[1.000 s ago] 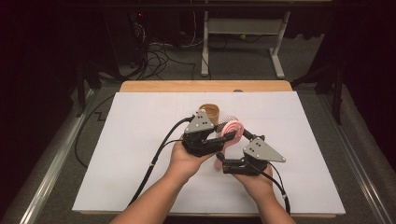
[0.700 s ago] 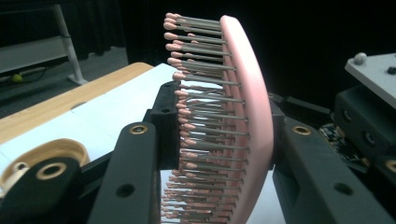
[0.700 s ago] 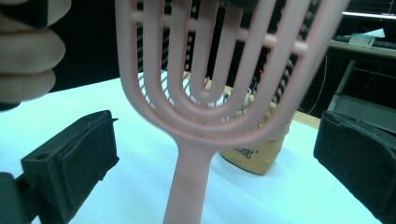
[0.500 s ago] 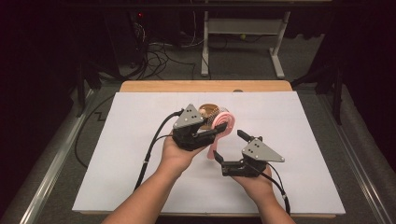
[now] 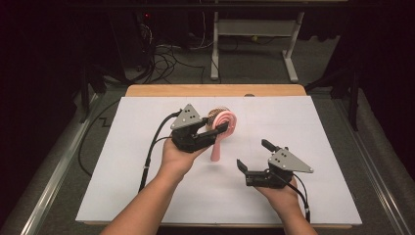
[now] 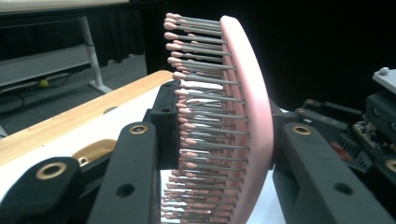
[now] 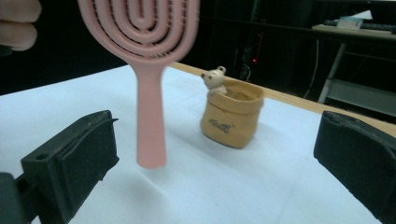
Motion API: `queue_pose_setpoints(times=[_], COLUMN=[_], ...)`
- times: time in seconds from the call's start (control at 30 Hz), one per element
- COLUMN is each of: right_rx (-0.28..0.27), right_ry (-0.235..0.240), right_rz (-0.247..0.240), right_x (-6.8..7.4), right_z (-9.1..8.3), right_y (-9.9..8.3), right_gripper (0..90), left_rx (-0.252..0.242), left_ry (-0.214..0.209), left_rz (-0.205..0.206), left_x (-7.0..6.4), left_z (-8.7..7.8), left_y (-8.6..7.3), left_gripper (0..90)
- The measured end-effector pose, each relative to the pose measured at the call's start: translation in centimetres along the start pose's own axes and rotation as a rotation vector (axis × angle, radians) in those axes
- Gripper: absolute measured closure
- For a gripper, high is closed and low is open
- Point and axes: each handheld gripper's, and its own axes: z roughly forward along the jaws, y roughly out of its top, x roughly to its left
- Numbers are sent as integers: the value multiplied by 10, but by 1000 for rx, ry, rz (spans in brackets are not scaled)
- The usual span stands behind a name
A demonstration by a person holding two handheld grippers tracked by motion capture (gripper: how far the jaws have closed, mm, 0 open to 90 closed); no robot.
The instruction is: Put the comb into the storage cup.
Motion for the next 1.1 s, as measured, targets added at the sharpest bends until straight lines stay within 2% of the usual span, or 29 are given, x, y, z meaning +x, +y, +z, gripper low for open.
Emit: queue_pose_setpoints(times=[0.17,0.37,0.63,0.7,0.9,1.1], right_rx=[36,51,51,50,48,32], right_ry=[-43,-77,-132,-138,-143,-149], right_rz=[16,32,24,40,49,54], right_x=[-16,-29,-43,-46,-49,-51], right_z=[-13,-24,-44,-46,-49,-53], right_y=[-10,-19,-25,-28,-39,-39], right_gripper=[2,2,2,2,2,2], left_rx=[-8,-14,-35,-40,-55,-77], left_ry=[19,39,76,83,88,86], left_rz=[-8,-14,-30,-35,-50,-58], left_x=[7,15,27,30,36,37], left_z=[-4,-8,-16,-16,-16,-14], left_y=[-1,-2,0,0,1,4], left_gripper=[635,635,636,636,636,636])
